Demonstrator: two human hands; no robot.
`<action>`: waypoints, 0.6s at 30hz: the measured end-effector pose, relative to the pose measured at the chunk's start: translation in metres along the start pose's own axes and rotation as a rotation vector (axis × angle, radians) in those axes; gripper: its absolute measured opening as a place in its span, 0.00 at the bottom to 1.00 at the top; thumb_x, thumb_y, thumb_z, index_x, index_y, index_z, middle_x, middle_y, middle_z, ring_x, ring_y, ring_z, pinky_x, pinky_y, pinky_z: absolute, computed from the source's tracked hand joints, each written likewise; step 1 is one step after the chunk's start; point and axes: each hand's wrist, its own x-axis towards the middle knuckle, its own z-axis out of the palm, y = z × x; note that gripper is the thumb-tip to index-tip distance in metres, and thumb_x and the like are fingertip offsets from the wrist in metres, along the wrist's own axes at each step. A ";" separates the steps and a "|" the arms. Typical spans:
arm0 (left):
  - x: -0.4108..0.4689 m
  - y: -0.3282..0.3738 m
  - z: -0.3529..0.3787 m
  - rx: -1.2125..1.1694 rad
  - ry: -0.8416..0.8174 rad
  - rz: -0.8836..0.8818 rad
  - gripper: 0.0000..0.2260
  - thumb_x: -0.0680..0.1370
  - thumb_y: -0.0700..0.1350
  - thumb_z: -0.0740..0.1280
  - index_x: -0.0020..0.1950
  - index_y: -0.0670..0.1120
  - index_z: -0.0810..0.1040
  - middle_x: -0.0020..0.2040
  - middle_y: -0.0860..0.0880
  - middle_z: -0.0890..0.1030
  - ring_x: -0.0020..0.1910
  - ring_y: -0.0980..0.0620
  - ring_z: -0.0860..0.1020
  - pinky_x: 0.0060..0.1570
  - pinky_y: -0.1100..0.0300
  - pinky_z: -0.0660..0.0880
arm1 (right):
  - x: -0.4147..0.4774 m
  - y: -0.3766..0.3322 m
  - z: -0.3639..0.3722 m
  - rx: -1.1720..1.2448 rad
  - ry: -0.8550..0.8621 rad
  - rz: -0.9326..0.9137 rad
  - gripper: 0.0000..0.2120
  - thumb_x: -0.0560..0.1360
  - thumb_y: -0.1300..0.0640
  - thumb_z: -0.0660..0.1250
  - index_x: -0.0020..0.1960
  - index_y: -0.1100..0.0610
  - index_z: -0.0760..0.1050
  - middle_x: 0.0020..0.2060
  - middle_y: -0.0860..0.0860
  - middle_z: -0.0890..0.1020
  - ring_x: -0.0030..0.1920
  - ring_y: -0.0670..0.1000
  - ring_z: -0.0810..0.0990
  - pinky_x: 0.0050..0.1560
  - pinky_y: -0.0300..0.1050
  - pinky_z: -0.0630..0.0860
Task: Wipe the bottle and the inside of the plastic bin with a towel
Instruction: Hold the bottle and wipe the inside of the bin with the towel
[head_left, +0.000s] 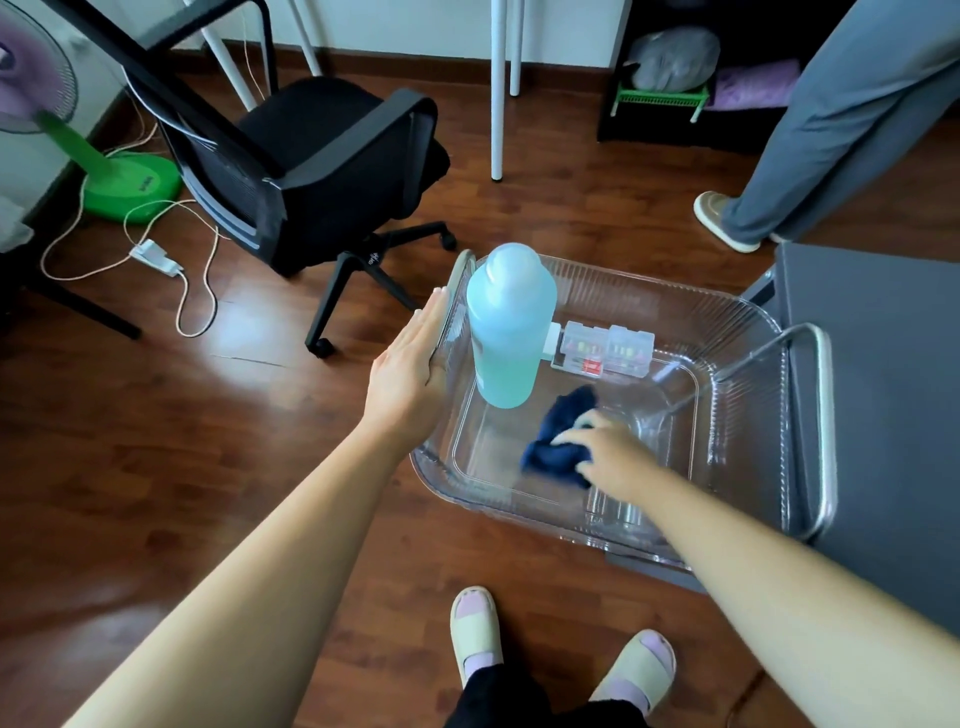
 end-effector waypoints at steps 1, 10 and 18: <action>0.000 0.001 0.000 -0.018 0.005 -0.010 0.29 0.78 0.35 0.54 0.77 0.56 0.56 0.76 0.58 0.58 0.76 0.56 0.54 0.74 0.52 0.54 | -0.001 0.017 -0.010 -0.036 0.044 0.114 0.24 0.73 0.65 0.63 0.65 0.46 0.73 0.63 0.52 0.70 0.62 0.57 0.70 0.61 0.53 0.71; -0.003 0.012 0.001 -0.154 0.007 -0.109 0.30 0.77 0.33 0.53 0.76 0.56 0.57 0.75 0.59 0.59 0.75 0.59 0.51 0.72 0.61 0.49 | -0.035 -0.012 0.016 -0.048 -0.114 0.261 0.13 0.75 0.58 0.61 0.58 0.50 0.74 0.58 0.55 0.69 0.61 0.61 0.72 0.58 0.45 0.70; -0.006 0.015 0.001 -0.176 0.008 -0.096 0.30 0.78 0.32 0.53 0.76 0.55 0.57 0.74 0.62 0.58 0.75 0.59 0.52 0.74 0.60 0.50 | 0.014 -0.019 -0.003 0.033 0.107 0.084 0.19 0.72 0.67 0.63 0.58 0.50 0.77 0.59 0.53 0.72 0.59 0.60 0.71 0.57 0.52 0.72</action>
